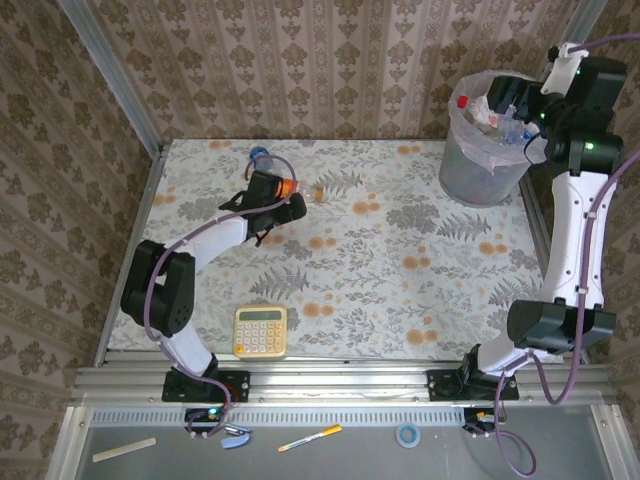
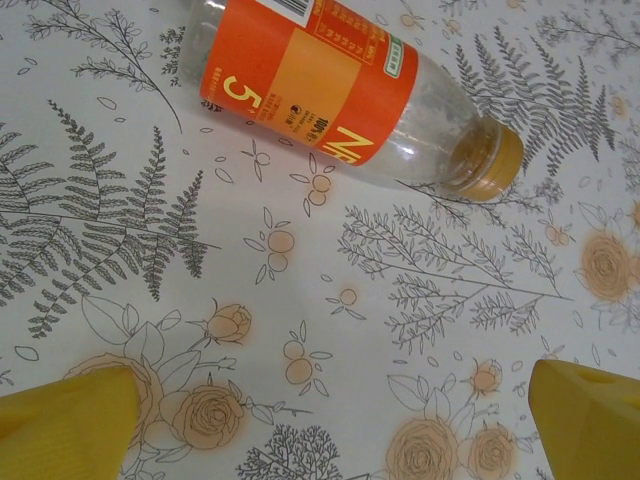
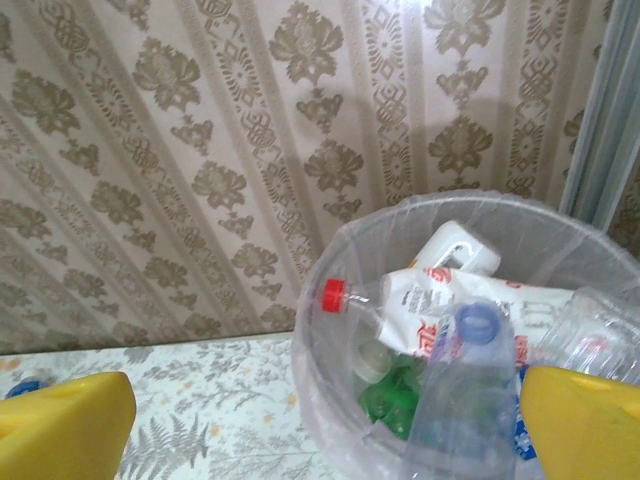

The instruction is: Throw the plastic bottles in the bin

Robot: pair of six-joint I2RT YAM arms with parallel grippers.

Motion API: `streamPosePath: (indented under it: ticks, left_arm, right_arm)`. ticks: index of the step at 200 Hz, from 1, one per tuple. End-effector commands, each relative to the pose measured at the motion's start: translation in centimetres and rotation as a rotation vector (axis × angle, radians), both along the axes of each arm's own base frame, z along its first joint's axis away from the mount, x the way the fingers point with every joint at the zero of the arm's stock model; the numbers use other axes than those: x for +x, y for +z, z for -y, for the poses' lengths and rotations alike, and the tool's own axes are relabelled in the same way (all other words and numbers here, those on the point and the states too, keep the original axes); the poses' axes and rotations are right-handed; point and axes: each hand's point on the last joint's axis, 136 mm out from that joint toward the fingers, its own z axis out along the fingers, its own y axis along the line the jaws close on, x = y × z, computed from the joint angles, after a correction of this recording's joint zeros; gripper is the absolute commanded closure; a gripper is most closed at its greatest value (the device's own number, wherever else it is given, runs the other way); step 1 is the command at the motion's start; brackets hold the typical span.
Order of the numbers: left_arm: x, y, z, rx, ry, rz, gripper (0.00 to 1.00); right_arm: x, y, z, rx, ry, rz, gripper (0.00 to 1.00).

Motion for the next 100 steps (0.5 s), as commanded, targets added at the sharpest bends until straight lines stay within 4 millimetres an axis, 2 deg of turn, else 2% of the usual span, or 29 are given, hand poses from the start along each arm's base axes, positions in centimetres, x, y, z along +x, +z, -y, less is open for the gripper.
streamPosePath:
  ticks: [1, 19, 26, 28, 36, 72, 100]
  left_arm:
    - [1.6, 0.2, -1.2, -0.021, 0.085, -0.005, 0.00]
    - [2.7, 0.2, -0.8, -0.050, 0.098, -0.002, 0.00]
    - [3.1, 0.1, -0.6, -0.062, 0.099, -0.001, 0.00]
    - [3.2, 0.1, -0.7, -0.067, 0.102, -0.001, 0.00]
    - [3.6, 0.0, -0.5, -0.083, 0.104, -0.001, 0.00]
    - [5.4, 0.0, 0.5, -0.141, 0.111, 0.017, 0.00]
    - [6.5, 0.3, 1.2, -0.157, 0.120, 0.007, 0.00]
  right_arm:
    - [-1.9, 0.1, -2.5, 0.040, 0.077, 0.005, 0.00]
    - [-2.8, -0.9, -3.9, 0.057, 0.109, -0.012, 0.00]
    - [-2.6, -2.0, -4.4, 0.066, 0.123, -0.032, 0.00]
    - [-3.3, -1.5, -4.7, 0.062, 0.127, -0.018, 0.00]
    - [-3.9, -1.8, -5.4, 0.062, 0.141, -0.017, 0.00]
    - [-5.3, -4.9, -8.2, 0.053, 0.208, -0.077, 0.00]
    - [-5.8, -6.7, -9.5, 0.030, 0.238, -0.121, 0.00]
